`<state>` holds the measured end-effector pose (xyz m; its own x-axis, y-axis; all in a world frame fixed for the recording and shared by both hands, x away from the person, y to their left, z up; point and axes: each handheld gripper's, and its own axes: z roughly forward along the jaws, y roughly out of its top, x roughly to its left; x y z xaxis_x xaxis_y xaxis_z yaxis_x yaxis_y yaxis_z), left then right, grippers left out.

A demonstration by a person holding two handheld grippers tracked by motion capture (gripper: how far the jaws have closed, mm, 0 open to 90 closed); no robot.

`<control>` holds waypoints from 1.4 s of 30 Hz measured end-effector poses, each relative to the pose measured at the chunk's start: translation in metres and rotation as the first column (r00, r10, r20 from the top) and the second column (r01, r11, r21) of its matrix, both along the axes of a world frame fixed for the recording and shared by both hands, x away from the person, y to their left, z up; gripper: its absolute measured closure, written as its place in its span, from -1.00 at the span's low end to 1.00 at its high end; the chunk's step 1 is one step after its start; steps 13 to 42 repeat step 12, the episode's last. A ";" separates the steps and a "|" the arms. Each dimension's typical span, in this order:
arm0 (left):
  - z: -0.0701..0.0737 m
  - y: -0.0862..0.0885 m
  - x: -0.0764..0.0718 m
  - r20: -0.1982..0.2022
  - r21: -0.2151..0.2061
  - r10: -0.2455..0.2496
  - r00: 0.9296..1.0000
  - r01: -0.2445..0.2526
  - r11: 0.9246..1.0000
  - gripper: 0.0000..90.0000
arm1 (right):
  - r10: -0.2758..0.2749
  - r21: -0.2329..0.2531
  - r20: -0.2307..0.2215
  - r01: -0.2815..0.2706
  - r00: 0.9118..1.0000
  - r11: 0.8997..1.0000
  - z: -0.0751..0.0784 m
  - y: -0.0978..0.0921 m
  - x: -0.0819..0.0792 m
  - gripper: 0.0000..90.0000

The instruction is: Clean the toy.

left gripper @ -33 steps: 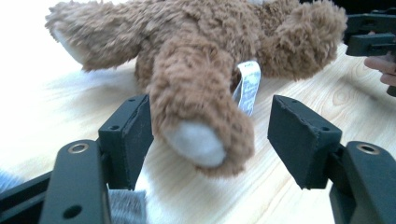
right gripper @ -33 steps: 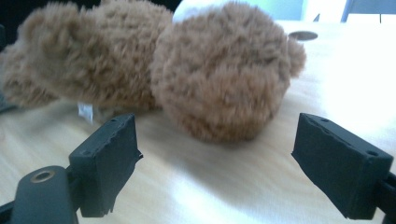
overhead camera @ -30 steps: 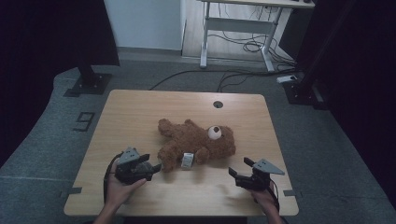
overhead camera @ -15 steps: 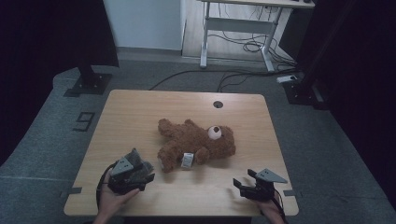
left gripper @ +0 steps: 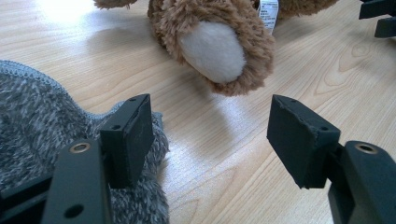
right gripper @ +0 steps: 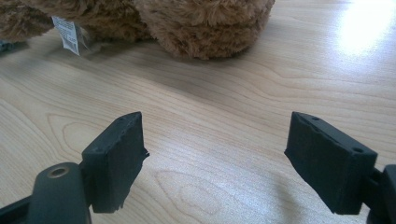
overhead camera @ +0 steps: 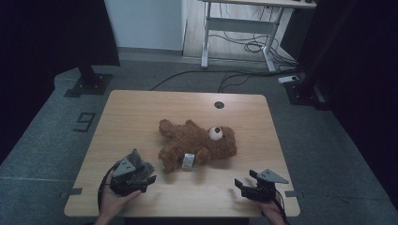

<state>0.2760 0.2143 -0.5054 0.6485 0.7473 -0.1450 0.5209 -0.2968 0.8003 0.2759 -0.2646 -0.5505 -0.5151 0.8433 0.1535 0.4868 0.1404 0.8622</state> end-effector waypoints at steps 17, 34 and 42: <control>0.001 0.001 0.000 0.002 -0.005 0.000 1.000 0.000 1.000 -0.29 | 0.021 -0.004 0.014 -0.021 1.000 1.000 0.000 0.001 -0.001 -0.57; 0.001 0.001 0.000 0.002 -0.005 0.000 1.000 0.000 1.000 -0.29 | 0.021 -0.004 0.014 -0.021 1.000 1.000 0.000 0.001 -0.001 -0.57; 0.001 0.001 0.000 0.002 -0.005 0.000 1.000 0.000 1.000 -0.29 | 0.021 -0.004 0.014 -0.021 1.000 1.000 0.000 0.001 -0.001 -0.57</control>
